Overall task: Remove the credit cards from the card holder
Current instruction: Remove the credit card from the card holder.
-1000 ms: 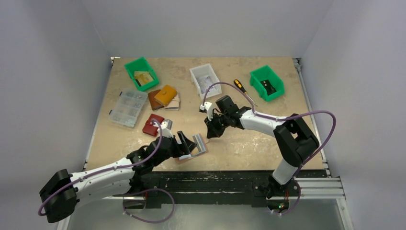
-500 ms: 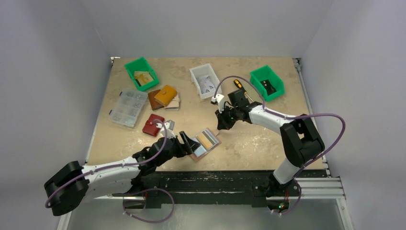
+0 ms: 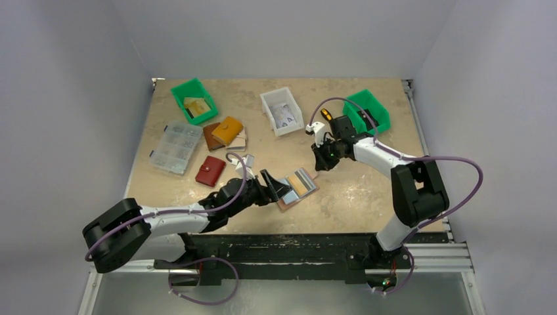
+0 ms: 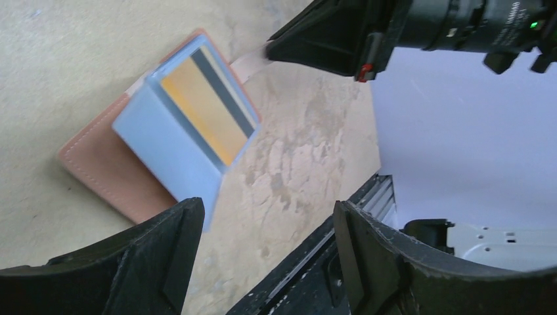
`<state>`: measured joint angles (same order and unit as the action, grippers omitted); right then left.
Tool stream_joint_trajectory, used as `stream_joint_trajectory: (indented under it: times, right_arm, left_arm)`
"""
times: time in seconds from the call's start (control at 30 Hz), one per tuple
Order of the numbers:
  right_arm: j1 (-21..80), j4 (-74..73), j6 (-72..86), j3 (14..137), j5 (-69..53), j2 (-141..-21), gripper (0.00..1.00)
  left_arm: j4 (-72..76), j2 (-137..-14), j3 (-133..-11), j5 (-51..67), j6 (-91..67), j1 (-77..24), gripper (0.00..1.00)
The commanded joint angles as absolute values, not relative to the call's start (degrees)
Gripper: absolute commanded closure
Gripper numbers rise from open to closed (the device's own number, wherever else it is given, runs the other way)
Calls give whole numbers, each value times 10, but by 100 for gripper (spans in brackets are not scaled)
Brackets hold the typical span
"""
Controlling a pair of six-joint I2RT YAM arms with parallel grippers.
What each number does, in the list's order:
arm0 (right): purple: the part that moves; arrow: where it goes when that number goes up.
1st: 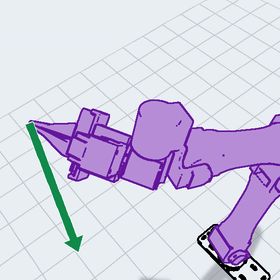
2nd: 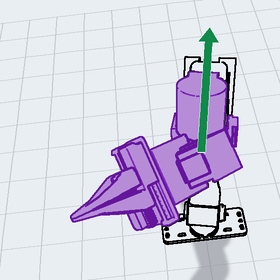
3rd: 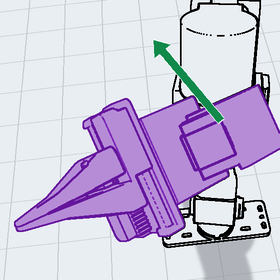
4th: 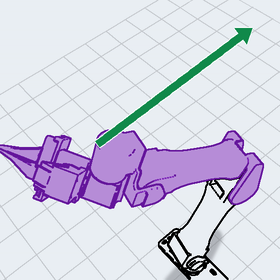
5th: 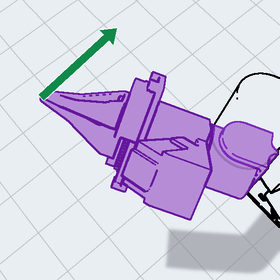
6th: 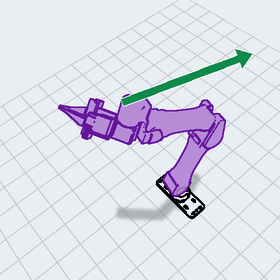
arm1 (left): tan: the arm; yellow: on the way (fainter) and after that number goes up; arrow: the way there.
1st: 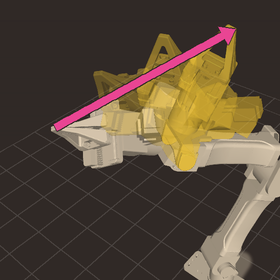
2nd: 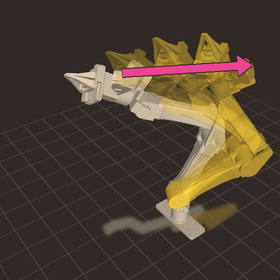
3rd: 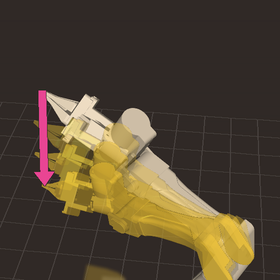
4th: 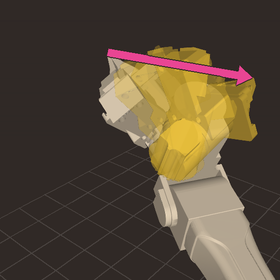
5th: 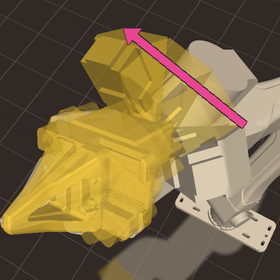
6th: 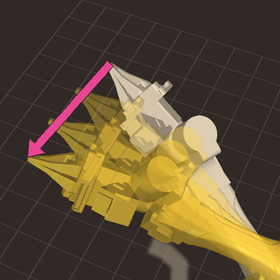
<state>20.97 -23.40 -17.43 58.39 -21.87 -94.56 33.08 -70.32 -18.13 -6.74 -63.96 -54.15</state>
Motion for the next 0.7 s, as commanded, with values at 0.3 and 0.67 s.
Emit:
stream_joint_trajectory:
  times: [0.3, 0.67]
  right_arm:
    - [186, -258, -207, 613, -246, -912, 73]
    - [161, -256, -236, 605, -322, -845, 52]
  left_arm:
    - [453, -802, -275, -27, -636, -544, 25]
    - [475, -882, -290, -26, -649, -544, 27]
